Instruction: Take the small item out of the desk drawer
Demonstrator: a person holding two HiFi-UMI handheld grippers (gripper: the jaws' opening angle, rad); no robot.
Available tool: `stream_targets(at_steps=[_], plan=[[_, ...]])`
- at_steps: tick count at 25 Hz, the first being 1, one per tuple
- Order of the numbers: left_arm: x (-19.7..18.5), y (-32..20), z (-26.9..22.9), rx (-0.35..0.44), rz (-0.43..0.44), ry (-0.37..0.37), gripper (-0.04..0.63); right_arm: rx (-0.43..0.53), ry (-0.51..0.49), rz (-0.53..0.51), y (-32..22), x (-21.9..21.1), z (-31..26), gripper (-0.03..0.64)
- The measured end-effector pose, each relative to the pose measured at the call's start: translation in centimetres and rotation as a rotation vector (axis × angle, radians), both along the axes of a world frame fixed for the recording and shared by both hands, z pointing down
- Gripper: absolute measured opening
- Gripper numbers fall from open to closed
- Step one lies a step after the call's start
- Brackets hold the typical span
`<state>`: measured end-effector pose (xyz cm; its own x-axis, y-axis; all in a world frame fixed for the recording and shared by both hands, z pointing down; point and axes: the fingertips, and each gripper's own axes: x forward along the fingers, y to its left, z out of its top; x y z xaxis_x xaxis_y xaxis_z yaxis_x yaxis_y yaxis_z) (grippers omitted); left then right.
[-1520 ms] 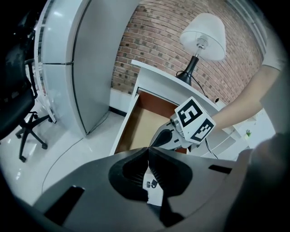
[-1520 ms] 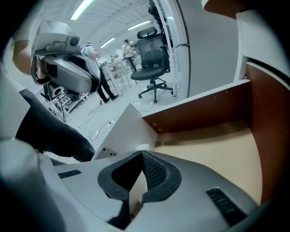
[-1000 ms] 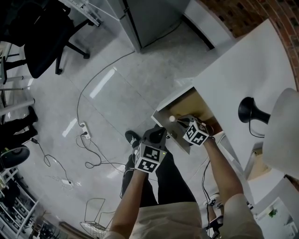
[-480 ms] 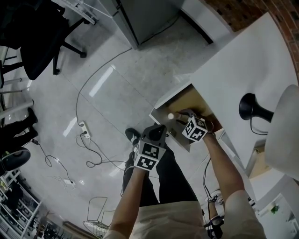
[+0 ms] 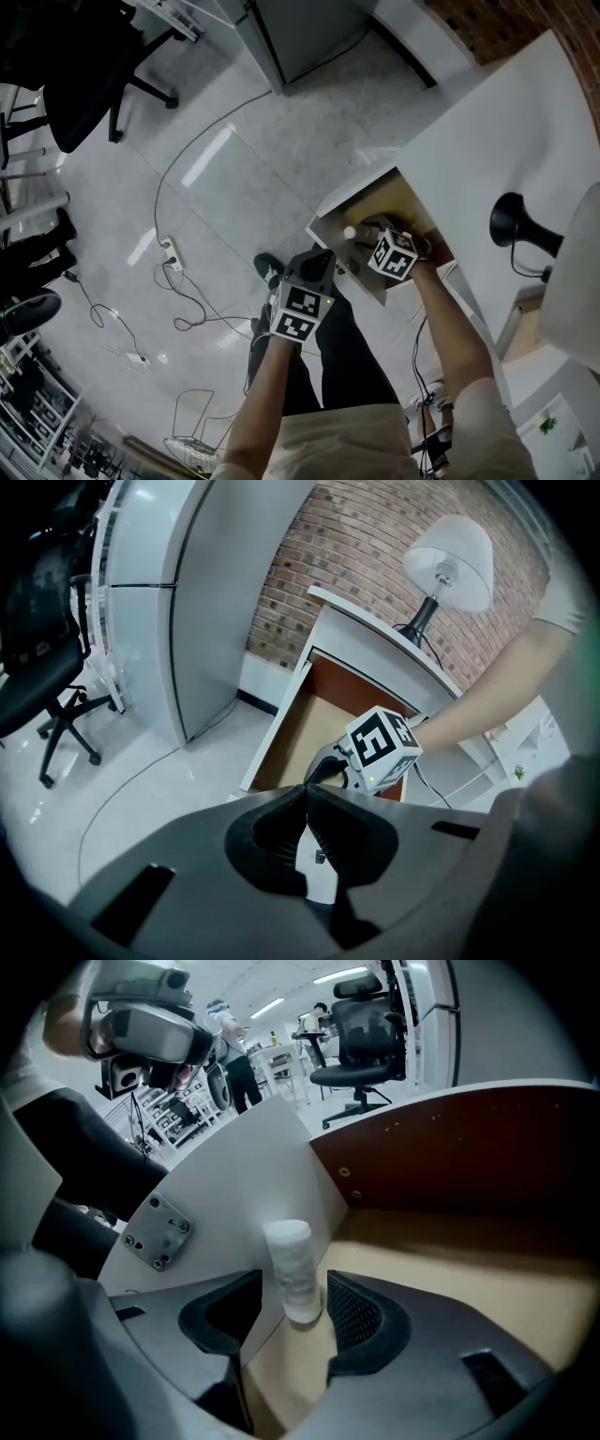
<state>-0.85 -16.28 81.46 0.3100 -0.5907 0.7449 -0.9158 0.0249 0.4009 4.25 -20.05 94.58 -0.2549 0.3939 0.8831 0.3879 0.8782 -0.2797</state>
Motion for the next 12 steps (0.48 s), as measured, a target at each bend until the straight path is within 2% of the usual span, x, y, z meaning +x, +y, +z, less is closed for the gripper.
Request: stream_targets(at_steps=[4, 7, 12], plan=[[-0.6, 0.4, 0.2, -0.009, -0.023, -0.003, 0.017, 0.027, 0.014, -0.113, 0.6, 0.0, 1.0, 0.237], [-0.7, 0.5, 0.5, -0.013, -0.026, -0.003, 0.017, 0.033, 0.018, -0.157, 0.7, -0.2, 1.6, 0.235], [-1.0, 0.3, 0.9, -0.009, -0.042, 0.002, 0.017, 0.070, 0.009, -0.239, 0.8, -0.3, 2.2, 0.170]])
